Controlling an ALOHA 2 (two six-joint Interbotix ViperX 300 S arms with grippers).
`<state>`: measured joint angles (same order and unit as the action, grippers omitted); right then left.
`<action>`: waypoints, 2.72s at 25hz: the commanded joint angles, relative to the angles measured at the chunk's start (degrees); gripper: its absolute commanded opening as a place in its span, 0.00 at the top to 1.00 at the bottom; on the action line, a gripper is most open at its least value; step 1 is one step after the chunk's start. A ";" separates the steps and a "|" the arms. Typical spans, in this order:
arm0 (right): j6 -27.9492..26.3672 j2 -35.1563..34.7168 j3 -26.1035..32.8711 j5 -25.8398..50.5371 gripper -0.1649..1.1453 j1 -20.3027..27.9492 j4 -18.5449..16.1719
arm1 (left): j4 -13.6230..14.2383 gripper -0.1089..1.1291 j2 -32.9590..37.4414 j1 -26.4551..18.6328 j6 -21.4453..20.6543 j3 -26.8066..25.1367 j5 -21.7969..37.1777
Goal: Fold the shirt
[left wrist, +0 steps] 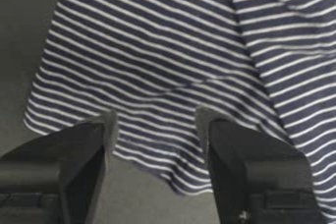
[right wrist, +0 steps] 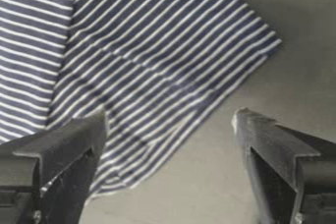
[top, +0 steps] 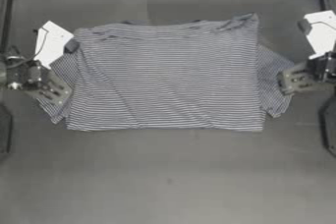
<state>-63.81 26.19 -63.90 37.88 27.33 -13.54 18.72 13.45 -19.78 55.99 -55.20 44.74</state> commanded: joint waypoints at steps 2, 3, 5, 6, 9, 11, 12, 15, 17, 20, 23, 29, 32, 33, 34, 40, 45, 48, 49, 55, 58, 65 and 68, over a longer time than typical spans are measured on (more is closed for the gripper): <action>-0.09 -2.64 0.44 -2.72 0.10 0.53 -0.62 | 0.44 0.22 0.53 0.26 0.44 -0.26 -0.70; -0.09 -3.34 0.44 -3.08 0.10 0.53 -0.88 | 0.44 0.22 0.53 0.26 0.44 -0.53 -0.79; -0.18 -4.22 0.53 -3.60 0.10 0.53 -1.49 | 0.62 0.22 0.70 0.35 0.44 -1.14 -1.76; -0.18 -4.48 0.53 -3.78 0.10 0.53 -1.76 | 0.62 0.22 0.70 0.44 0.44 -1.41 -2.55; -0.18 -4.75 0.62 -3.87 0.10 0.53 -2.02 | 0.62 0.22 0.44 0.44 1.05 -1.93 -4.48; -0.18 -4.75 0.70 -3.87 0.10 0.53 -2.02 | 0.62 0.22 0.18 0.44 1.23 -2.29 -5.27; -0.18 -4.83 0.62 -3.96 0.10 0.53 -2.02 | 0.53 0.22 0.00 0.44 1.32 -2.46 -5.71; -0.09 -5.10 0.44 -4.22 0.10 0.88 -1.93 | 0.44 0.22 -0.26 0.44 1.32 -2.90 -6.68; -0.09 -5.45 0.26 -4.75 0.10 0.88 -2.02 | 0.26 0.22 -0.53 0.44 1.32 -3.08 -6.94; -0.09 -5.98 0.18 -5.71 0.10 0.88 -2.02 | 0.18 0.23 -0.79 0.44 1.32 -3.34 -7.12; 0.00 -6.42 0.09 -5.89 0.10 1.05 -2.02 | 0.09 0.24 -1.41 0.44 1.32 -3.69 -7.38; 0.00 -7.12 -0.62 -5.80 0.10 1.05 -1.67 | 0.09 0.27 -2.46 0.44 1.23 -3.60 -8.35; 0.00 -7.12 -0.88 -5.80 0.10 1.05 -1.67 | 0.09 0.27 -2.64 0.44 1.23 -3.69 -8.35; 0.00 -7.21 -0.97 -5.80 0.10 1.05 -1.67 | 0.09 0.27 -2.64 0.44 1.23 -3.69 -8.35; 0.00 -7.21 -0.97 -5.89 0.10 1.05 -1.67 | 0.09 0.28 -2.55 0.44 1.23 -3.69 -8.35; 0.00 -9.58 -0.70 -7.91 0.10 0.79 -1.49 | 0.09 0.28 -2.64 0.44 1.32 -4.22 -8.35; 0.00 -11.87 -0.35 -8.70 0.15 0.09 -1.41 | 0.00 0.35 -2.64 0.44 1.32 -4.39 -8.35; 0.18 -12.57 -0.09 -8.61 0.31 -0.62 -0.97 | 0.09 0.53 -2.99 0.44 1.14 -4.57 -8.35; 0.18 -12.83 -0.09 -8.70 0.40 -0.70 -0.88 | 0.09 0.62 -3.34 0.44 1.14 -4.66 -8.35; 0.88 -13.54 0.09 -8.53 0.90 -1.58 -0.09 | 0.00 0.93 -5.01 2.20 0.18 -4.31 -8.88; 1.14 -13.54 0.53 -7.56 0.85 -1.93 -0.26 | 0.00 0.90 -5.71 2.64 -0.26 -3.52 -8.61; 1.14 -12.22 4.31 -2.81 0.83 -4.48 -1.49 | 0.26 0.88 -5.10 3.96 -2.20 0.35 -5.71; 1.14 -10.46 6.50 0.79 0.83 -5.54 -2.81 | 0.62 0.88 -4.57 4.39 -3.08 2.37 -2.99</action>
<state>-62.58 13.89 -59.24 37.27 22.41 -15.56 18.90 8.00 -15.56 53.00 -54.23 41.04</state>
